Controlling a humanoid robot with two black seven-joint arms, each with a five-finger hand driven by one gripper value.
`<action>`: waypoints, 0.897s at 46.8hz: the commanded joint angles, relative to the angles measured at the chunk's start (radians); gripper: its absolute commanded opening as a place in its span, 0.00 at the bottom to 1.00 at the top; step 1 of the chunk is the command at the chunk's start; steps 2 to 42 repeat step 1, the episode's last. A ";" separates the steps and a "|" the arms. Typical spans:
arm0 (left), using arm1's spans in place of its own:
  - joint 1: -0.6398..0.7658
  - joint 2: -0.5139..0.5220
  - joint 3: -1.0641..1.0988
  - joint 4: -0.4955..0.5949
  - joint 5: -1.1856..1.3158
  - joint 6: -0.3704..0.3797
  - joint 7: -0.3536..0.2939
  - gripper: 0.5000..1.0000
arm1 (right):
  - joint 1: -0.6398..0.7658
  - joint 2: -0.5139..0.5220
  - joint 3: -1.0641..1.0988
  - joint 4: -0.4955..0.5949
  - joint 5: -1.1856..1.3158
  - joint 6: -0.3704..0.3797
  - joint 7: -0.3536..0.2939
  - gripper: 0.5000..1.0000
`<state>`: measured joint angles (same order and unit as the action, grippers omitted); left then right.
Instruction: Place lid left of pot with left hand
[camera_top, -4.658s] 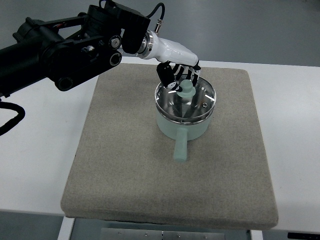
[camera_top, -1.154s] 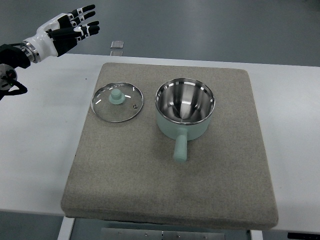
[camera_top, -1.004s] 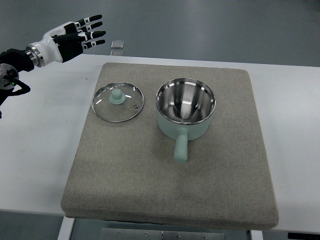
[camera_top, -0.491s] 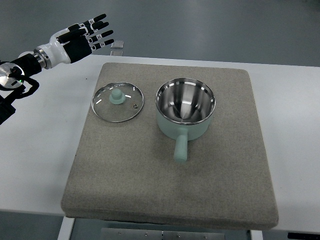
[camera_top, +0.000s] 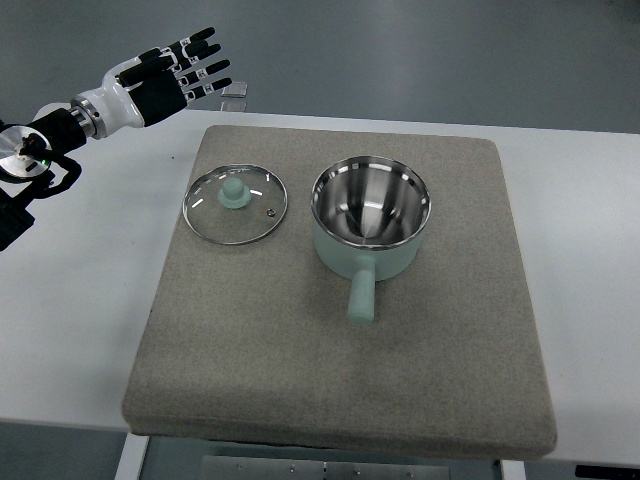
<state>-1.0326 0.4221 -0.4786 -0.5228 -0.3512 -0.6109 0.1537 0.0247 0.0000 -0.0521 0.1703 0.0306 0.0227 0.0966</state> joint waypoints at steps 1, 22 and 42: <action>0.008 0.001 0.002 0.001 0.000 0.000 0.000 0.99 | 0.000 0.000 0.000 0.003 0.000 0.000 0.000 0.85; 0.008 0.001 0.002 0.001 0.000 0.000 0.000 0.99 | 0.000 0.000 0.000 0.003 0.000 0.000 0.000 0.85; 0.008 0.001 0.002 0.001 0.000 0.000 0.000 0.99 | 0.000 0.000 0.000 0.003 0.000 0.000 0.000 0.85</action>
